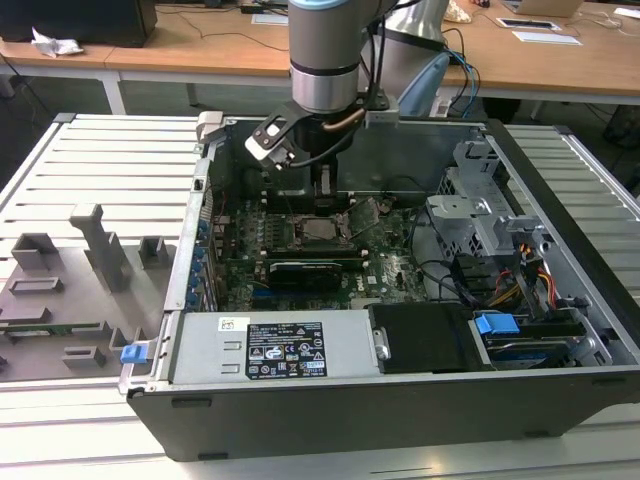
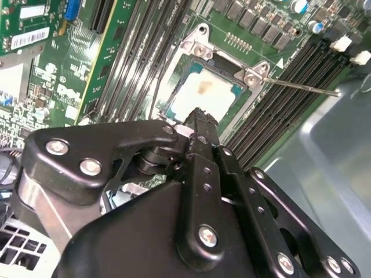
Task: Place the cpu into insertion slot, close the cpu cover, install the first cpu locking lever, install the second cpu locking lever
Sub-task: 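Close the cpu cover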
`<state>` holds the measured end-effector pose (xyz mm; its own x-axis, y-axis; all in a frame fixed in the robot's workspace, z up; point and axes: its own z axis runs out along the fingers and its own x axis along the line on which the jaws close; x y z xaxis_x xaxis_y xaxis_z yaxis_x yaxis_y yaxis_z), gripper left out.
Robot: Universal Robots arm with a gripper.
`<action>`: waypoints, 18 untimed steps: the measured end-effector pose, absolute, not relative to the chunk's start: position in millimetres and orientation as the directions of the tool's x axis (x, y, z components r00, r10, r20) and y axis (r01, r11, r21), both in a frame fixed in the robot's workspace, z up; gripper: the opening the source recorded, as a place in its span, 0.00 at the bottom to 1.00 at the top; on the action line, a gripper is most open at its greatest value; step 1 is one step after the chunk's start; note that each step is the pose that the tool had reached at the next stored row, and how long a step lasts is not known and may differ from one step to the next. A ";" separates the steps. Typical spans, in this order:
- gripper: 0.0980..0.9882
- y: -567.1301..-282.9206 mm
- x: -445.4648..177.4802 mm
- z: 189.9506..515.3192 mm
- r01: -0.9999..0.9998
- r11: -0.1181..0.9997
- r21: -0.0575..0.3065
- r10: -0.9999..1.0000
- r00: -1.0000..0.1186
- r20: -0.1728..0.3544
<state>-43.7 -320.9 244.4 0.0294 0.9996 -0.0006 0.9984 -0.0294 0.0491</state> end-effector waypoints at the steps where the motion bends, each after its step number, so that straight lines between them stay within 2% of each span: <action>1: 0.01 -320.9 -42.7 244.3 0.999 -0.029 0.040 1.000 0.029 -0.001; 3: 0.01 -321.0 -42.0 245.0 0.999 -0.029 0.029 1.000 0.029 0.001; 6: 0.01 -320.9 -42.0 249.3 0.999 -0.030 0.025 0.999 0.029 0.037; 18: 0.01 -323.8 -35.7 257.3 1.000 -0.009 0.022 0.999 0.008 0.040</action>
<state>-35.7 -323.8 257.3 0.0083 0.9992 0.0397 0.9997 -0.0091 0.0222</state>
